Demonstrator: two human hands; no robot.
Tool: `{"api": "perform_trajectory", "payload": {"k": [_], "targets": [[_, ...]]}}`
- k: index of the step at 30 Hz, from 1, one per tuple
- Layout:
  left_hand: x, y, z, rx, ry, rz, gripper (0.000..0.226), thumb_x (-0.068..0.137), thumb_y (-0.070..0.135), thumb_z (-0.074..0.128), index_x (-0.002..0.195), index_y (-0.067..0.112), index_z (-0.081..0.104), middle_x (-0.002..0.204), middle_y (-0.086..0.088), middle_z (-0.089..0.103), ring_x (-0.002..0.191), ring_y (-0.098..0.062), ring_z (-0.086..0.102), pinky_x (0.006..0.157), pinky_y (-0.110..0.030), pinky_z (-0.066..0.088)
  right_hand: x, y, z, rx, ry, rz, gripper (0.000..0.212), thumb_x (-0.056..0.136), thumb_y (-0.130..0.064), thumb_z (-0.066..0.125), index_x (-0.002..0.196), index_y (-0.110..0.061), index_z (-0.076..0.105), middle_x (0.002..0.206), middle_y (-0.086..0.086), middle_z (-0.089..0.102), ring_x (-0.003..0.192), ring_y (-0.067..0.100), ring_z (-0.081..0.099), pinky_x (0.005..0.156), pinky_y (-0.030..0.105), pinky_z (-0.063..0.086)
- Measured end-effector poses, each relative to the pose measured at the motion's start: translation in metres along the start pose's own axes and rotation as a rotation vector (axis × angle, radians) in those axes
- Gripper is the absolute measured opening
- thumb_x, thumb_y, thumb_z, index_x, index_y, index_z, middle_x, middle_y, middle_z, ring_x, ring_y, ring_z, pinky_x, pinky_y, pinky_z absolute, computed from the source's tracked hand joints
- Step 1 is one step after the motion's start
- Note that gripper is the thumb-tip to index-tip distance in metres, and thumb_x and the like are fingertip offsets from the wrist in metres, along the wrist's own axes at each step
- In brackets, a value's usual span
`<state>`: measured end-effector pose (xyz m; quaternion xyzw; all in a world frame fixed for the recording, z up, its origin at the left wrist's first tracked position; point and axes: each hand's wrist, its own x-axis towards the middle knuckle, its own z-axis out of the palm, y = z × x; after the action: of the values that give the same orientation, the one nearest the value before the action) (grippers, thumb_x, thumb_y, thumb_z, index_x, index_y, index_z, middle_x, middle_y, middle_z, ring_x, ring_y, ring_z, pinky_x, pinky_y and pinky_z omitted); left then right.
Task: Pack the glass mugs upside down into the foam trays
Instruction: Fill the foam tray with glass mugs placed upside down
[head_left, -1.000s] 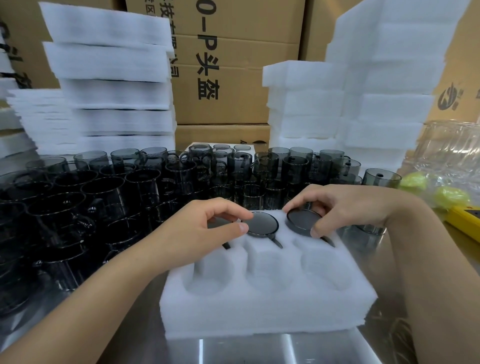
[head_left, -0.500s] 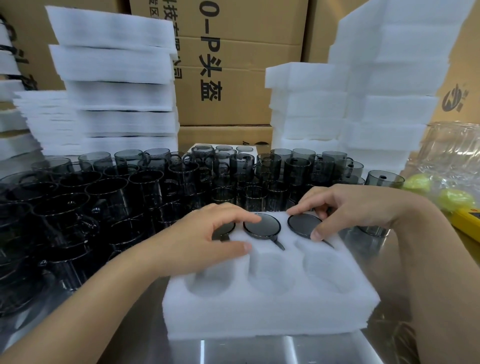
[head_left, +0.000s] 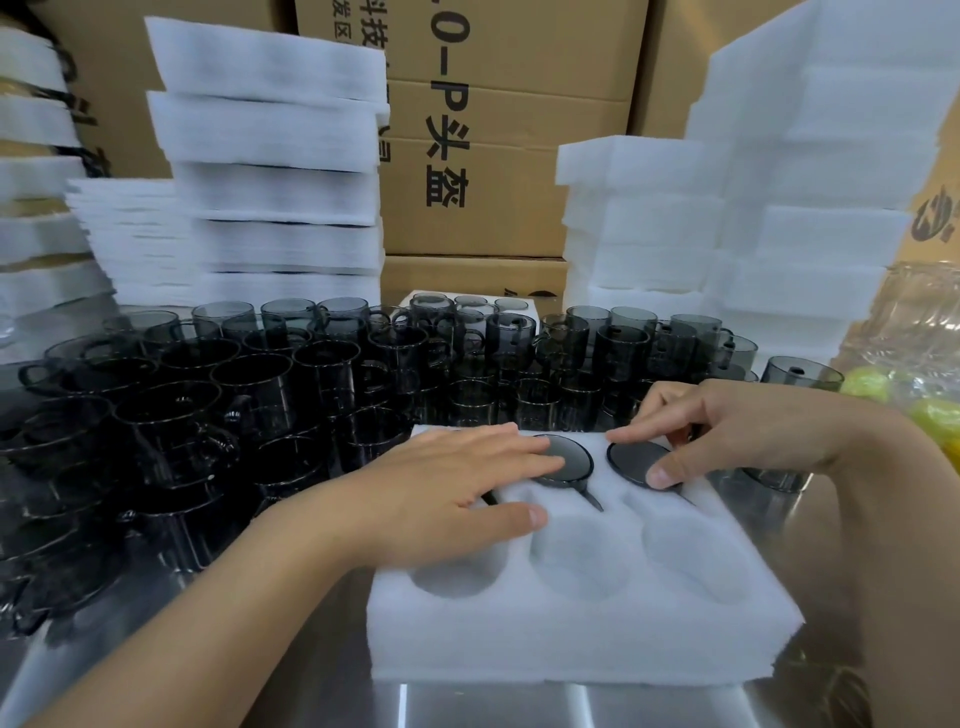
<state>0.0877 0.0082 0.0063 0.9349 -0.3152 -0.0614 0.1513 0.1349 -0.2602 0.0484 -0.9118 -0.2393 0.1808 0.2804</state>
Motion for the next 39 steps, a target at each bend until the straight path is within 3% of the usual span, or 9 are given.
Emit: {"api": "perform_trajectory", "payload": {"k": [5, 10, 18, 21, 23, 27, 33, 36, 39], "targets": [[0.000, -0.002, 0.000, -0.092, 0.006, 0.011, 0.046, 0.098, 0.053, 0.027, 0.144, 0.051, 0.022, 0.148, 0.041, 0.006, 0.134, 0.021, -0.008, 0.109, -0.012, -0.006, 0.002, -0.003, -0.001, -0.059, 0.004, 0.062, 0.044, 0.056, -0.050, 0.081, 0.099, -0.052, 0.070, 0.090, -0.025, 0.053, 0.072, -0.003, 0.052, 0.075, 0.024, 0.040], [0.002, -0.003, 0.002, -0.044, 0.044, 0.016, 0.047, 0.096, 0.055, 0.034, 0.143, 0.050, 0.028, 0.150, 0.038, 0.012, 0.137, 0.017, -0.003, 0.109, -0.015, -0.004, 0.016, -0.041, -0.005, -0.373, -0.016, 0.159, 0.025, 0.071, -0.044, 0.075, 0.094, -0.044, 0.066, 0.092, -0.029, 0.060, 0.080, -0.011, 0.056, 0.077, 0.016, 0.042], [0.002, 0.001, 0.006, 0.001, 0.189, 0.029, 0.045, 0.094, 0.055, 0.042, 0.138, 0.043, 0.043, 0.149, 0.027, 0.031, 0.135, 0.007, 0.022, 0.110, -0.020, 0.015, 0.072, -0.131, 0.048, -0.518, 0.272, -0.220, 0.016, 0.087, -0.043, 0.060, 0.096, -0.035, 0.071, 0.073, -0.024, 0.061, 0.073, -0.005, 0.055, 0.061, 0.014, 0.040], [0.000, 0.002, 0.010, -0.034, 0.202, -0.071, 0.040, 0.090, 0.059, 0.046, 0.126, 0.042, 0.052, 0.129, 0.019, 0.054, 0.106, 0.000, 0.043, 0.085, -0.016, 0.033, 0.095, -0.142, 0.080, -0.525, 0.282, -0.230, 0.018, 0.086, -0.041, 0.061, 0.091, -0.029, 0.073, 0.090, -0.011, 0.070, 0.089, 0.013, 0.062, 0.078, 0.030, 0.049], [-0.002, 0.004, 0.011, -0.099, 0.207, -0.119, 0.032, 0.089, 0.059, 0.048, 0.107, 0.035, 0.060, 0.100, 0.012, 0.063, 0.092, -0.005, 0.048, 0.069, -0.009, 0.031, 0.109, -0.145, 0.092, -0.527, 0.296, -0.188, 0.017, 0.083, -0.037, 0.064, 0.090, -0.024, 0.073, 0.095, -0.004, 0.071, 0.093, 0.019, 0.062, 0.081, 0.034, 0.048], [-0.003, 0.009, 0.009, -0.107, 0.170, -0.164, 0.047, 0.088, 0.059, 0.045, 0.110, 0.021, 0.060, 0.096, 0.006, 0.064, 0.081, -0.007, 0.047, 0.064, -0.008, 0.030, 0.125, -0.150, 0.097, -0.527, 0.234, -0.091, 0.022, 0.075, -0.023, 0.070, 0.096, -0.015, 0.072, 0.093, 0.001, 0.070, 0.088, 0.022, 0.063, 0.070, 0.031, 0.046], [-0.004, 0.013, 0.007, -0.112, 0.176, -0.198, 0.041, 0.088, 0.058, 0.048, 0.061, 0.030, 0.038, 0.048, 0.013, 0.042, 0.054, -0.003, 0.041, 0.053, -0.013, 0.028, 0.120, -0.154, 0.099, -0.616, 0.273, -0.178, 0.018, 0.078, -0.016, 0.068, 0.095, -0.014, 0.071, 0.097, 0.003, 0.068, 0.092, 0.025, 0.061, 0.077, 0.034, 0.051], [-0.003, 0.010, 0.008, -0.087, 0.209, -0.122, 0.031, 0.089, 0.057, 0.048, 0.086, 0.027, 0.057, 0.077, 0.014, 0.062, 0.072, -0.003, 0.051, 0.065, -0.016, 0.038, 0.107, -0.156, 0.092, -0.596, 0.316, -0.245, 0.013, 0.079, -0.018, 0.069, 0.092, -0.017, 0.073, 0.096, -0.002, 0.066, 0.091, 0.023, 0.061, 0.077, 0.034, 0.051], [0.000, 0.006, 0.008, -0.060, 0.222, -0.014, 0.034, 0.090, 0.055, 0.049, 0.118, 0.037, 0.056, 0.111, 0.019, 0.056, 0.095, 0.005, 0.039, 0.083, -0.014, 0.032, 0.090, -0.156, 0.075, -0.438, 0.371, -0.299, 0.009, 0.084, -0.023, 0.067, 0.090, -0.025, 0.074, 0.080, -0.014, 0.057, 0.083, 0.012, 0.058, 0.068, 0.025, 0.046]]}}
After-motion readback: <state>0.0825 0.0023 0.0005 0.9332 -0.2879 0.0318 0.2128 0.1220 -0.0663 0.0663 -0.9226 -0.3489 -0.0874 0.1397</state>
